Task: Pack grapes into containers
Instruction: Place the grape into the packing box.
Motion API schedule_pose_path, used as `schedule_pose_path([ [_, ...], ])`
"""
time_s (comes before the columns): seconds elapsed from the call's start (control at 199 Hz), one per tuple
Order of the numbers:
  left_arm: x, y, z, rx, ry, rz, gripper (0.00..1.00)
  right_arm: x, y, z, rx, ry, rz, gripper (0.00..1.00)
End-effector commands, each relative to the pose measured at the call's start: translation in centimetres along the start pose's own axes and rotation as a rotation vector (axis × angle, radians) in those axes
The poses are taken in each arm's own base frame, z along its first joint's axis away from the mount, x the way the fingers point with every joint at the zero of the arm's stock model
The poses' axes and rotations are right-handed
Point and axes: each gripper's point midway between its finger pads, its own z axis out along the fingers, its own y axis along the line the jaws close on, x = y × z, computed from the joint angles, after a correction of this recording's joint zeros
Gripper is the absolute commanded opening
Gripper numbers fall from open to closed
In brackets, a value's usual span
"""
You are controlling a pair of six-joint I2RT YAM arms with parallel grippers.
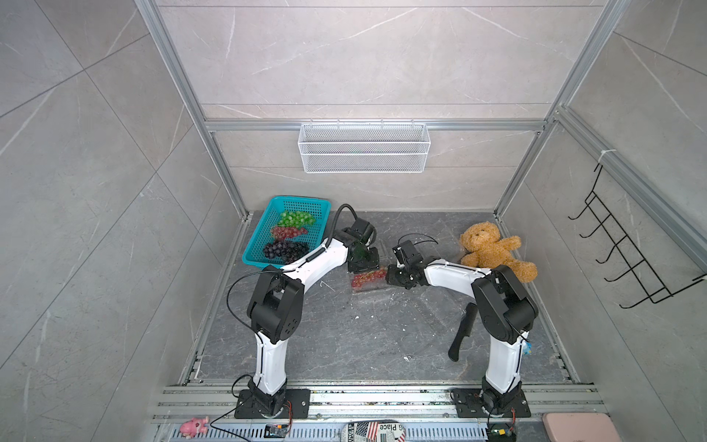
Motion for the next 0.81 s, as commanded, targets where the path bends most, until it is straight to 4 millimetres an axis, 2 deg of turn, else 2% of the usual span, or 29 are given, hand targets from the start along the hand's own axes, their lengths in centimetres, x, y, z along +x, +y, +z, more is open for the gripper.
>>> schedule_pose_path([
  [0.0, -1.2, -0.6, -3.4, -0.002, -0.079, 0.021, 0.66, -1.6, 0.8, -2.3, -0.005, -0.048, -0.025, 0.50],
  [0.176, -2.2, -0.1, -5.6, 0.002, -0.141, 0.014, 0.75, -1.8, 0.8, -2.9, 0.003, -0.054, -0.039, 0.49],
  [0.301, -2.9, 0.5, -7.5, 0.009, -0.196, 0.002, 0.82, -1.6, 0.4, -2.5, 0.015, -0.050, -0.042, 0.40],
  [0.341, -3.1, 0.7, -8.1, 0.018, -0.216, -0.003, 0.95, -1.4, 0.3, -2.3, 0.019, -0.044, -0.042, 0.39],
  [0.376, -3.3, 1.0, -8.7, 0.022, -0.234, -0.012, 0.99, -1.3, 0.2, -2.0, 0.020, -0.040, -0.041, 0.38],
  [0.432, -3.6, 1.6, -9.7, 0.028, -0.260, -0.022, 0.99, -1.1, 0.2, -1.7, 0.019, -0.038, -0.038, 0.34],
  [0.517, -3.8, 2.8, -11.1, 0.014, -0.303, -0.031, 1.00, -1.3, 0.2, -1.3, 0.017, -0.044, -0.029, 0.24],
  [0.738, -4.4, 6.7, -14.2, 0.025, -0.397, -0.093, 1.00, -3.1, 1.0, -0.9, 0.020, -0.077, -0.018, 0.21],
  [0.803, -4.5, 8.8, -14.9, -0.029, -0.432, -0.161, 1.00, -3.8, 1.4, -0.6, 0.021, -0.087, -0.022, 0.19],
])
